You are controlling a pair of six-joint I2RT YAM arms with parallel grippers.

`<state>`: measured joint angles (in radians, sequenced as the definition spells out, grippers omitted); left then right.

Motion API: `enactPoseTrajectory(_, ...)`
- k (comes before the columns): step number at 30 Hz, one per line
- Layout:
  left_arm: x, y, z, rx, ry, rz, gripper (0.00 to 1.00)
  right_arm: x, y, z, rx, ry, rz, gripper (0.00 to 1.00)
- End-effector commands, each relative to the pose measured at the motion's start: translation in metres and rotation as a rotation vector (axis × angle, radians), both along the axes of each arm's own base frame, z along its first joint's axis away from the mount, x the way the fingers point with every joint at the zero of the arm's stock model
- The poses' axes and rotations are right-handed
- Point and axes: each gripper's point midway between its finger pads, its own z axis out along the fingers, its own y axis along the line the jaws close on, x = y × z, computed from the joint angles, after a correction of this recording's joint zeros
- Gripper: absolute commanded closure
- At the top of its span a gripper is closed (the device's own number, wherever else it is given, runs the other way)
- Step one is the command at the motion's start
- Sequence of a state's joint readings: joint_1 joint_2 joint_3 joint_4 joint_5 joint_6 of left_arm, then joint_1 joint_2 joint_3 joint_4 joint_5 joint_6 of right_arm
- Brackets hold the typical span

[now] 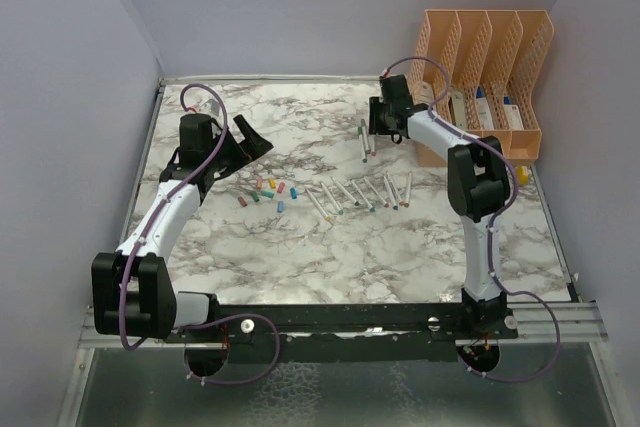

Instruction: Open the pen caps

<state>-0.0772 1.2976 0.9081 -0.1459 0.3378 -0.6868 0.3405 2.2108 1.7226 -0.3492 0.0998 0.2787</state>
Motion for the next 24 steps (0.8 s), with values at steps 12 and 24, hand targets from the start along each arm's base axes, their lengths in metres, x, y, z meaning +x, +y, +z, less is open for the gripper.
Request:
enactPoseTrajectory(12,-0.004,-0.001,0.008,-0.031,-0.025,-0.007,0.01,0.001,-0.002,-0.035,-0.052,0.060,-0.034,0.63)
enactPoseTrajectory(24,-0.007,-0.002,0.005,-0.041,-0.023,-0.006,0.01,-0.017,-0.016,-0.062,-0.135,0.155,-0.074,0.90)
